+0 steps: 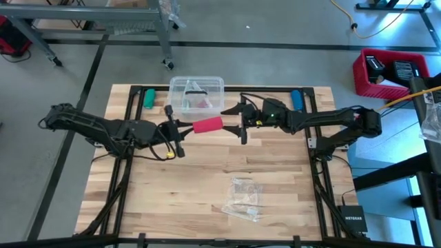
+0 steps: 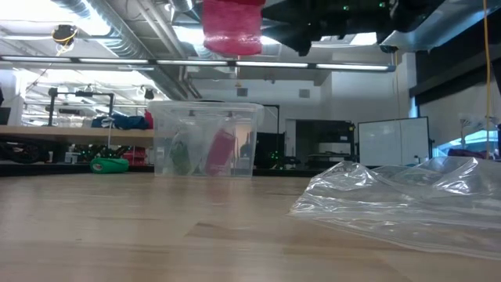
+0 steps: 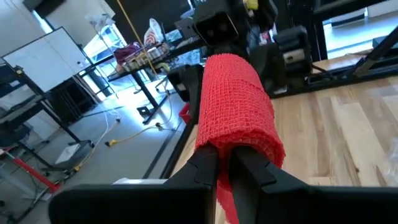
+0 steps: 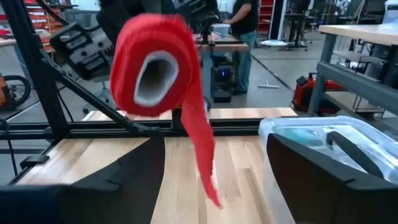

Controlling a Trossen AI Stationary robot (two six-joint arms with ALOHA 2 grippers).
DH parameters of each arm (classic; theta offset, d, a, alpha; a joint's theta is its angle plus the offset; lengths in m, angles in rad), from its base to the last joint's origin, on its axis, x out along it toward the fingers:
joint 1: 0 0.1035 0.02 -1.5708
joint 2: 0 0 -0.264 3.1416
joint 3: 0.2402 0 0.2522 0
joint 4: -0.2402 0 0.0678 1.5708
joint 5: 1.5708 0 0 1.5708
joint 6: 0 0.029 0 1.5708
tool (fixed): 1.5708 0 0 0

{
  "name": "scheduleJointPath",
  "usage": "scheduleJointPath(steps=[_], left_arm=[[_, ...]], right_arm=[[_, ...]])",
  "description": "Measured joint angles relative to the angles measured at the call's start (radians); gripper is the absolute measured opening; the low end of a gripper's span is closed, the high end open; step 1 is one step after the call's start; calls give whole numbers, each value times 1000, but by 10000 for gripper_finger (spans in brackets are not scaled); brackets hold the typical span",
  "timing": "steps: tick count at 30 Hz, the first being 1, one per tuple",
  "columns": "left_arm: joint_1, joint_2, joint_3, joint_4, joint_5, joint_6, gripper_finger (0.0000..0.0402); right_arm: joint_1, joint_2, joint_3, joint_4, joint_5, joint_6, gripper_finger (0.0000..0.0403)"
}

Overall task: Roll bandage
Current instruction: Roll the red bandage

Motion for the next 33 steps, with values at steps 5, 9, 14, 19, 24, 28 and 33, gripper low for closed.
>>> scheduleJointPath(steps=[5,9,14,19,24,28,33], left_arm=[[0,0,0,-5,1,-18,17],[-1,0,0,-8,2,-30,17],[-1,0,0,-9,65,-63,17],[-1,2,0,3,71,-60,17],[-1,7,0,15,79,-56,17],[-1,7,0,14,79,-56,17],[-1,7,0,12,79,-49,17]], right_arm=[[1,27,25,47,-61,-1,282],[1,41,30,44,-75,-27,282],[1,55,30,83,-33,-77,272],[16,57,31,125,-56,-103,235],[14,57,31,134,-44,-136,195],[14,65,31,137,-60,-151,167],[14,65,31,142,-61,-157,147]])
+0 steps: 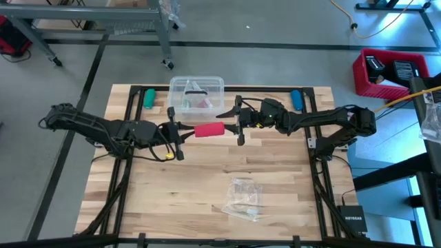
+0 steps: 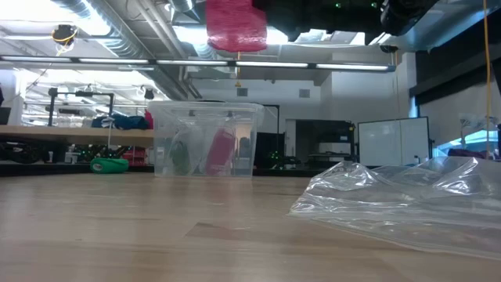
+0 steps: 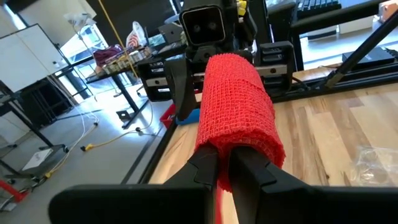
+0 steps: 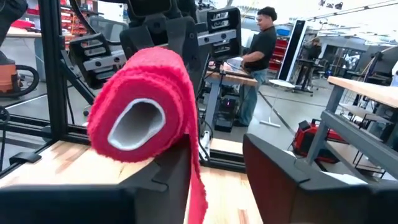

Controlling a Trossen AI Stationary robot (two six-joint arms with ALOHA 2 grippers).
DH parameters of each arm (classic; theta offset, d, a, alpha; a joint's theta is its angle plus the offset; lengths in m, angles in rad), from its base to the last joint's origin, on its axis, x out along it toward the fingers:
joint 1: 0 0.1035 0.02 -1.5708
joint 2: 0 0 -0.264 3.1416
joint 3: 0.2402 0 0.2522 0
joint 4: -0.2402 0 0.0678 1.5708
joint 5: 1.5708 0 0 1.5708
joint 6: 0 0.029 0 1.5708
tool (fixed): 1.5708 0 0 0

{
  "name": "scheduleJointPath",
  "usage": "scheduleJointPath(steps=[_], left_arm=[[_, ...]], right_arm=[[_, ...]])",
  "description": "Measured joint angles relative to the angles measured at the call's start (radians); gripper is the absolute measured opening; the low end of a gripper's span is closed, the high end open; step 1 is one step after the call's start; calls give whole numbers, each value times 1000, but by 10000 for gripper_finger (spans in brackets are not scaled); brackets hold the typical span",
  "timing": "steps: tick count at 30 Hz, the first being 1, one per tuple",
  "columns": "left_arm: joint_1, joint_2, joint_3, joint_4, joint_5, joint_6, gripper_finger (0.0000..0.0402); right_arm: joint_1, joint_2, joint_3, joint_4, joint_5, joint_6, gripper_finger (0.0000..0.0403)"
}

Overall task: Roll bandage
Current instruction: Roll the red bandage

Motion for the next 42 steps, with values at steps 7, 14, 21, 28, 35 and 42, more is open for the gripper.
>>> scheduleJointPath(steps=[7,14,21,28,35,42], left_arm=[[0,0,0,0,0,3,17],[0,-3,0,1,1,-2,17],[7,4,0,2,2,2,17],[-4,5,-1,7,1,-24,17],[-23,5,-1,11,56,-60,17],[-10,5,-1,27,264,-122,17]], right_arm=[[-1,0,14,-73,-19,117,162],[-7,-38,58,-297,-58,59,216],[-7,27,104,-201,-95,4,216],[-7,64,108,-108,-43,-133,91],[-7,-19,109,-124,75,-290,18],[-6,-37,108,-104,100,-374,8]])
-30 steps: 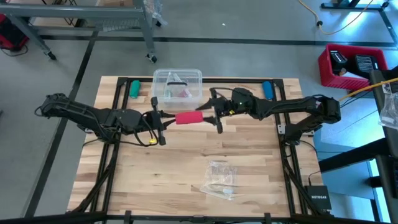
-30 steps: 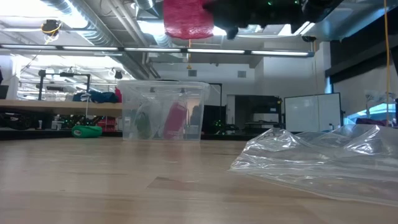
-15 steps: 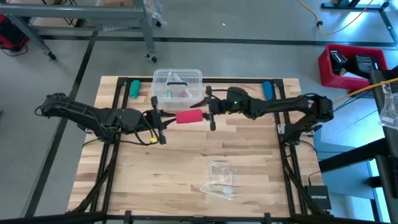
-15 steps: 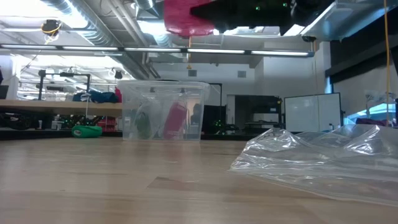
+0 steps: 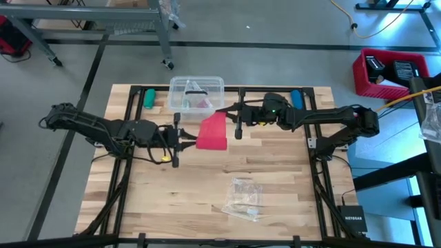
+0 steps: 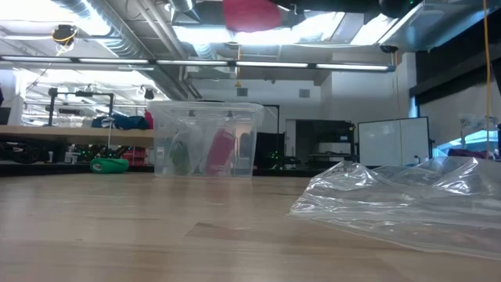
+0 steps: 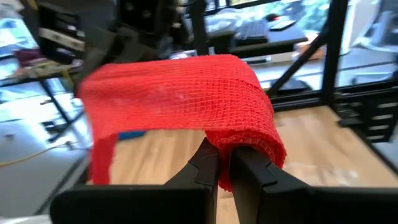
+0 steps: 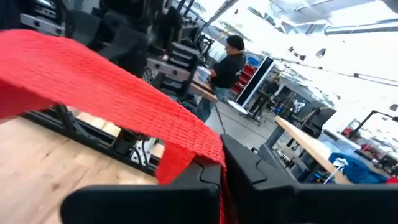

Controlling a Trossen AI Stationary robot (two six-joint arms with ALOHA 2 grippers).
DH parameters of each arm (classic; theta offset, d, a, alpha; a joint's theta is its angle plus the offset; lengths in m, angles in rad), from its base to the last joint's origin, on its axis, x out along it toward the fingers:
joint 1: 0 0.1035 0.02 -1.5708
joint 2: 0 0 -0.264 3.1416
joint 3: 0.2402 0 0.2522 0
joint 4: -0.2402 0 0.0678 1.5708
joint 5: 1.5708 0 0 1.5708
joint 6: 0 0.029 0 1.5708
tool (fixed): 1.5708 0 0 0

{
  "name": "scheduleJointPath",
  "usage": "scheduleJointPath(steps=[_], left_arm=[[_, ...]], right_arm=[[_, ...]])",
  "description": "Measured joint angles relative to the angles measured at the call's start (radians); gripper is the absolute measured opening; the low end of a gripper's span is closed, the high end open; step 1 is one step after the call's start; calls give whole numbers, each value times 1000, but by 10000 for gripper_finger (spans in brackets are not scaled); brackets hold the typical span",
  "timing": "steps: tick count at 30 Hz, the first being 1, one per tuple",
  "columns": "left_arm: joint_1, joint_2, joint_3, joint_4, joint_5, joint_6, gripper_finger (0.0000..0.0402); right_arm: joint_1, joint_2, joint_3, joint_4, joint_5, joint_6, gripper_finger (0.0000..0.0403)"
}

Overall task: Roll bandage
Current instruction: Roll the red bandage

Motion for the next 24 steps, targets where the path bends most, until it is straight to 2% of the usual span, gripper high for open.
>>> scheduleJointPath(steps=[6,11,14,16,21,24], left_arm=[[-44,0,0,67,24,13,17],[-67,-1,0,129,24,30,17],[-74,-1,0,131,1,40,17],[-79,-1,0,148,-41,59,17],[-80,-7,0,229,-230,159,17],[-68,-7,0,277,-290,238,17]], right_arm=[[1,5,0,-17,-1,18,7],[1,5,0,-35,-84,86,3],[8,5,0,-47,-93,113,5],[10,5,0,-60,-94,134,5],[46,5,0,-129,-48,156,6],[69,5,0,-133,-26,196,6]])
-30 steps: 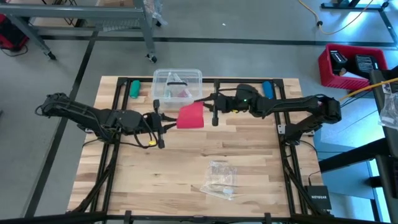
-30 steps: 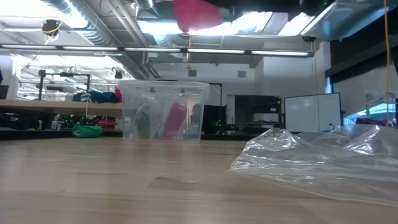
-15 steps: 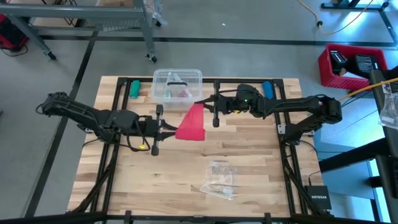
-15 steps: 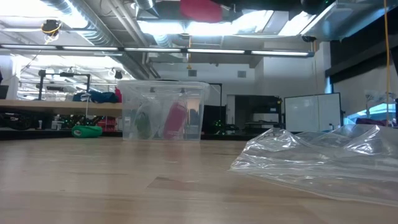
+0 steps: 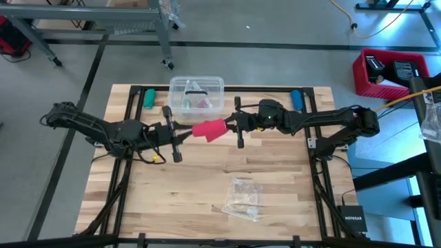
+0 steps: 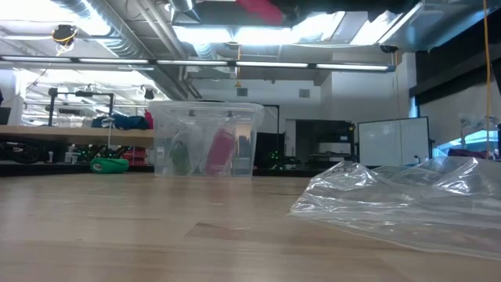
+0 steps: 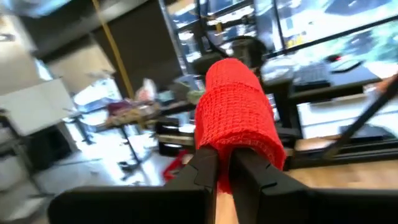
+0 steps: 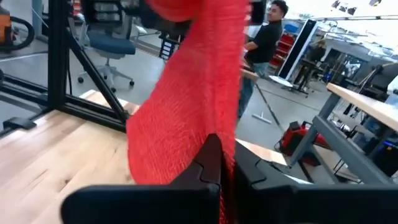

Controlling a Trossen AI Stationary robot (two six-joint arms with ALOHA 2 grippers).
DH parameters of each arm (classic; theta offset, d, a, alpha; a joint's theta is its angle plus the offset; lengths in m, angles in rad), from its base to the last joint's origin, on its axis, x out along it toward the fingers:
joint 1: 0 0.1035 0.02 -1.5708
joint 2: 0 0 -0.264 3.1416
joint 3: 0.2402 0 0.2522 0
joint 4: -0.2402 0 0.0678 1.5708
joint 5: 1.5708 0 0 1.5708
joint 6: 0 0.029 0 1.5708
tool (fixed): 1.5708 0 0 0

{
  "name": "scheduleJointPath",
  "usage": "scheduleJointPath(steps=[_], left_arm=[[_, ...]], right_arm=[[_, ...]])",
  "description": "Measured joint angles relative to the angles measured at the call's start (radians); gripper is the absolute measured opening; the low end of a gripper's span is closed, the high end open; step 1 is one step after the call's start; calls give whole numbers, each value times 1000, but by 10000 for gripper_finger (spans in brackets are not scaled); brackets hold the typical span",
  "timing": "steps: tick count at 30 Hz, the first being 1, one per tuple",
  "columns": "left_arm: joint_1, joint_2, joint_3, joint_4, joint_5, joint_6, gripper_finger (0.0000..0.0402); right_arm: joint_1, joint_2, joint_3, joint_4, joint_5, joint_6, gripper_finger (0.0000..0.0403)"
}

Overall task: Roll bandage
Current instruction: Roll the red bandage

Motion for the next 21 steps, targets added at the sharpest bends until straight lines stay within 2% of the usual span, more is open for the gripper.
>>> scheduleJointPath(steps=[6,9,13,17,21], left_arm=[[32,1,0,8,-63,45,17],[41,1,0,8,-65,45,17],[44,1,0,8,-65,44,17],[44,1,0,-8,-66,49,17],[44,1,0,-41,-66,44,17]], right_arm=[[37,0,0,3,97,59,8],[36,0,2,19,155,146,25],[34,0,13,3,155,224,85],[35,0,34,-16,141,227,155],[35,0,70,-73,143,201,204]])
